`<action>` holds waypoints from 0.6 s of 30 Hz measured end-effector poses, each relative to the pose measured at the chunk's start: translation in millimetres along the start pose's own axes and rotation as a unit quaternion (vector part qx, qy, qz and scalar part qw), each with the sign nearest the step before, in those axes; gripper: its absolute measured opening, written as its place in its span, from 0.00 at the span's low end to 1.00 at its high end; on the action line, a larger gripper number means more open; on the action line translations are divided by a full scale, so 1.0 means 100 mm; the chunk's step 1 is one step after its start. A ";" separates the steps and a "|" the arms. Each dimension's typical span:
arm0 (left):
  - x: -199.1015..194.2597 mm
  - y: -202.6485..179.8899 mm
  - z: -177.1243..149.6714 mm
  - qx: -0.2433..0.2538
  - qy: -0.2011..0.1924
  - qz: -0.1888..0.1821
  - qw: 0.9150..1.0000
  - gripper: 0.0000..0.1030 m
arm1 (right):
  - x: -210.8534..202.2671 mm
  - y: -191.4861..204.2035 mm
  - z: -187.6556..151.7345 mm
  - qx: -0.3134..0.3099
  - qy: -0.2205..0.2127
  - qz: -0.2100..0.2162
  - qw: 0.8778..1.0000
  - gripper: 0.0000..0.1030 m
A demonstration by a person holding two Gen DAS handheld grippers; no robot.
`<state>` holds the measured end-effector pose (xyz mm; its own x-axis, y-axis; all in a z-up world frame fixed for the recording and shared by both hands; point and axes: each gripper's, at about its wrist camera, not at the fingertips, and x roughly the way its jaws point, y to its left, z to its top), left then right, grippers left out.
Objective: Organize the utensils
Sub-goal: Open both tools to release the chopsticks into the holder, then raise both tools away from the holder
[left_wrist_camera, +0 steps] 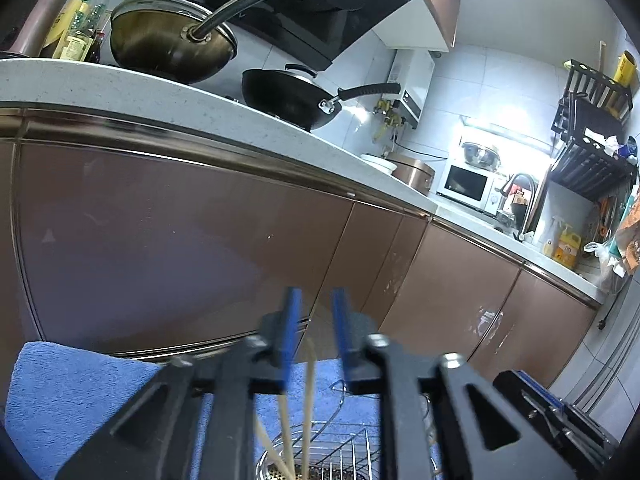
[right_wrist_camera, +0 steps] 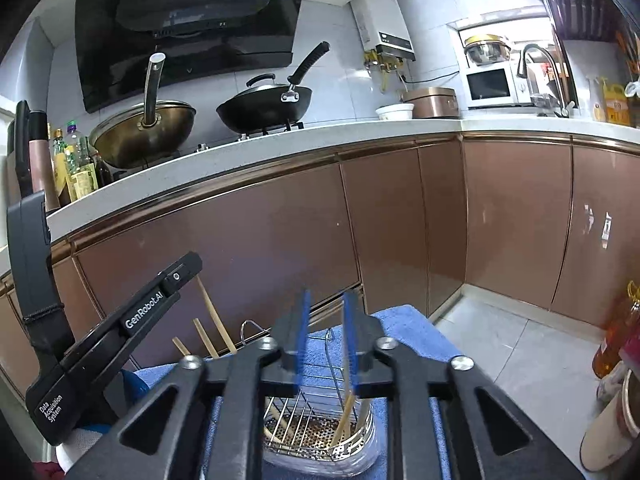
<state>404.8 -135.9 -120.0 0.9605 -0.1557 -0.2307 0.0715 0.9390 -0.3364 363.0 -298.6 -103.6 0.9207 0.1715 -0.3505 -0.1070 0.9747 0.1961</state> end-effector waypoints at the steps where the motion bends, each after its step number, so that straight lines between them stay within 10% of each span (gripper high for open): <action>1: -0.04 0.02 0.02 -0.002 0.001 -0.002 1.000 0.29 | -0.02 -0.01 0.01 0.002 -0.001 0.001 1.000 0.22; 18: -1.35 0.46 0.55 0.001 -0.046 0.043 0.998 0.59 | -1.24 -0.22 0.18 0.050 -0.060 -0.066 0.995 0.53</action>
<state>293.5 -55.3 -54.4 0.9838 -0.0459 -0.1732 -0.0118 0.9480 -0.3181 258.1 -343.5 -48.5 0.9632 0.0195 -0.2681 0.0496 0.9674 0.2485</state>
